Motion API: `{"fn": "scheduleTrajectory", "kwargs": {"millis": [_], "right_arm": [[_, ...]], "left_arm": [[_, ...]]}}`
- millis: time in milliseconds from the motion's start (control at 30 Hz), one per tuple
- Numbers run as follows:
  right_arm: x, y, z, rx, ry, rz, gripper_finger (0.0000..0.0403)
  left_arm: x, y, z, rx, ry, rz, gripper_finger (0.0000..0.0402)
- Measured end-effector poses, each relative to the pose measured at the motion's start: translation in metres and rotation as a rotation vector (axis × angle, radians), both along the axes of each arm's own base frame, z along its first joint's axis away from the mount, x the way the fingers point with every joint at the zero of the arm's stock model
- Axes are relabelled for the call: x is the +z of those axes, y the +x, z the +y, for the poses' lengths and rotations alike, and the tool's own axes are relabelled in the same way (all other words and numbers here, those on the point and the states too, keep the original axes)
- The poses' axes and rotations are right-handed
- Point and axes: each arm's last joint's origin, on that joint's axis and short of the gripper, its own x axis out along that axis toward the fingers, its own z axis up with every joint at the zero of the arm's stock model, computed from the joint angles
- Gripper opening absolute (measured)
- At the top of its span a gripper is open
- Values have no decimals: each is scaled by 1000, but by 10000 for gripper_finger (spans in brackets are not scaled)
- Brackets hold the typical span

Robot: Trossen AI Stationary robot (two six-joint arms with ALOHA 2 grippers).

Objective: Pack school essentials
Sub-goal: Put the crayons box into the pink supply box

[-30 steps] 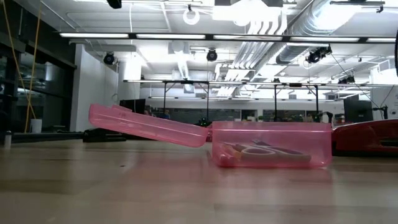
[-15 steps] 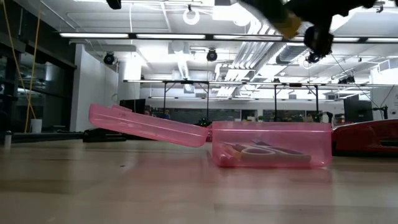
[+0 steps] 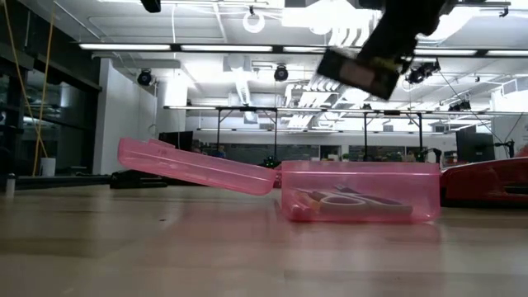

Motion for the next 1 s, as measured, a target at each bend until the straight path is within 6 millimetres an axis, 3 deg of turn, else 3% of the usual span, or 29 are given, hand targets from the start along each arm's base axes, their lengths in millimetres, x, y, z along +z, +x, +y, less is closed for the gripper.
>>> {"fn": "scheduleTrajectory", "kwargs": {"millis": [133, 467, 667, 1000], "right_arm": [[-5, 19, -7, 98, -79, 75, 0], [-47, 56, -14, 276, -97, 191, 0], [-66, 64, -17, 319, -73, 242, 0], [-75, 67, -13, 381, 12, 269, 0]], "left_arm": [[0, 0, 0, 3, -1, 0, 163], [0, 0, 0, 3, 0, 0, 163], [0, 0, 0, 3, 0, 0, 163], [0, 0, 0, 3, 0, 0, 163]]}}
